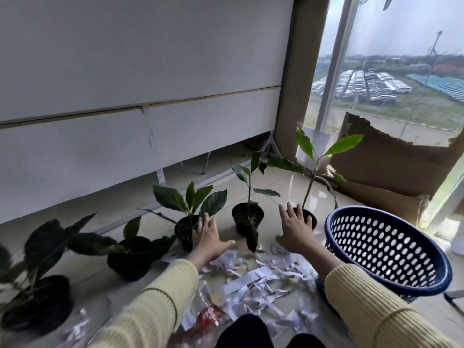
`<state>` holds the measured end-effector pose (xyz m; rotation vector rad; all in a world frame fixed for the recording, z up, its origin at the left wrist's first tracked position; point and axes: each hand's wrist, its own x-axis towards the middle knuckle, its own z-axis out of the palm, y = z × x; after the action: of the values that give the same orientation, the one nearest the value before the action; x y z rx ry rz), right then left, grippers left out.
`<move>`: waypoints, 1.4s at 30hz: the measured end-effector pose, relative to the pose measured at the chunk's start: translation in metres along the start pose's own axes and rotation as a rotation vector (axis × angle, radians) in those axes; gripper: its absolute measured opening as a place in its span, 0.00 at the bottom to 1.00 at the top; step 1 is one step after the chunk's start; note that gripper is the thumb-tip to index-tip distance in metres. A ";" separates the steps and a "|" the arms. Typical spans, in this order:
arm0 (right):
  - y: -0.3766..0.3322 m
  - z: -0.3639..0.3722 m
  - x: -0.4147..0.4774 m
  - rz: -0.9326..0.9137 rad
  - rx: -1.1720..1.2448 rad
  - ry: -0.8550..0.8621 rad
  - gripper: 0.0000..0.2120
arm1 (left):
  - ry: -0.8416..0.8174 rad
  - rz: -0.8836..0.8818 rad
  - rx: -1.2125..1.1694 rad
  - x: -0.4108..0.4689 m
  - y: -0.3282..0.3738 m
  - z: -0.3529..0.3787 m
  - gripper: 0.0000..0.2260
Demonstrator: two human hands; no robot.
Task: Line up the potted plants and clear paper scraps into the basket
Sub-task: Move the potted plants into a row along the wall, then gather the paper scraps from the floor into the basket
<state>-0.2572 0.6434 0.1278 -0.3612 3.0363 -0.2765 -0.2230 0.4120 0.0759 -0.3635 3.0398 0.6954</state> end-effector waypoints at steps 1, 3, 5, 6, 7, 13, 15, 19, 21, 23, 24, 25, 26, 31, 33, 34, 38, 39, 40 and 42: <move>-0.004 0.002 -0.004 -0.007 0.004 -0.002 0.42 | 0.015 -0.002 0.012 -0.005 -0.006 -0.005 0.47; -0.011 0.007 -0.013 -0.017 0.011 -0.002 0.42 | 0.040 -0.009 0.022 -0.015 -0.015 -0.013 0.47; -0.016 0.013 -0.022 -0.017 0.024 -0.002 0.42 | 0.062 -0.007 0.022 -0.025 -0.021 -0.018 0.47; -0.019 0.015 -0.026 -0.013 0.033 -0.005 0.42 | 0.069 -0.001 0.022 -0.029 -0.023 -0.019 0.47; -0.021 0.017 -0.029 -0.008 0.047 -0.008 0.42 | 0.077 0.006 0.024 -0.032 -0.025 -0.020 0.47; -0.020 0.036 -0.037 0.018 0.129 -0.015 0.42 | 0.088 0.046 0.063 -0.042 -0.028 -0.010 0.46; -0.015 0.046 -0.035 0.041 0.194 -0.028 0.41 | 0.056 0.050 0.035 -0.040 -0.030 0.000 0.46; 0.003 0.070 -0.030 0.125 0.318 -0.063 0.41 | -0.013 0.053 0.034 -0.026 -0.033 0.025 0.47; 0.014 0.086 -0.027 0.174 0.431 -0.071 0.40 | -0.056 0.053 0.001 -0.017 -0.031 0.041 0.48; 0.025 0.100 -0.023 0.254 0.546 -0.097 0.40 | -0.118 0.043 -0.113 -0.006 -0.026 0.057 0.49; 0.031 0.107 -0.020 0.296 0.585 -0.111 0.40 | -0.155 0.031 -0.174 -0.001 -0.024 0.066 0.48; 0.037 0.115 -0.016 0.332 0.618 -0.122 0.39 | -0.188 0.021 -0.212 0.005 -0.023 0.076 0.48; 0.042 0.123 -0.012 0.356 0.640 -0.126 0.38 | -0.213 0.011 -0.227 0.011 -0.022 0.086 0.48; 0.064 0.157 0.019 0.443 0.731 -0.149 0.39 | -0.308 -0.083 -0.274 0.045 -0.024 0.131 0.50; 0.074 0.168 0.037 0.478 0.716 -0.172 0.41 | -0.339 -0.126 -0.283 0.060 -0.027 0.144 0.52; 0.079 0.173 0.048 0.492 0.703 -0.170 0.42 | -0.350 -0.150 -0.293 0.068 -0.031 0.151 0.53; 0.100 0.197 0.083 0.571 0.617 -0.144 0.42 | -0.385 -0.227 -0.262 0.096 -0.048 0.170 0.58; 0.108 0.206 0.094 0.607 0.603 -0.165 0.44 | -0.392 -0.245 -0.238 0.107 -0.054 0.178 0.60; 0.114 0.214 0.102 0.641 0.601 -0.181 0.45 | -0.390 -0.261 -0.223 0.115 -0.059 0.182 0.62; 0.121 0.218 0.104 0.671 0.609 -0.196 0.46 | -0.378 -0.265 -0.199 0.121 -0.064 0.176 0.65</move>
<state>-0.3657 0.6972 -0.1138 0.6091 2.5091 -0.9792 -0.3354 0.4042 -0.1169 -0.5525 2.5177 0.9266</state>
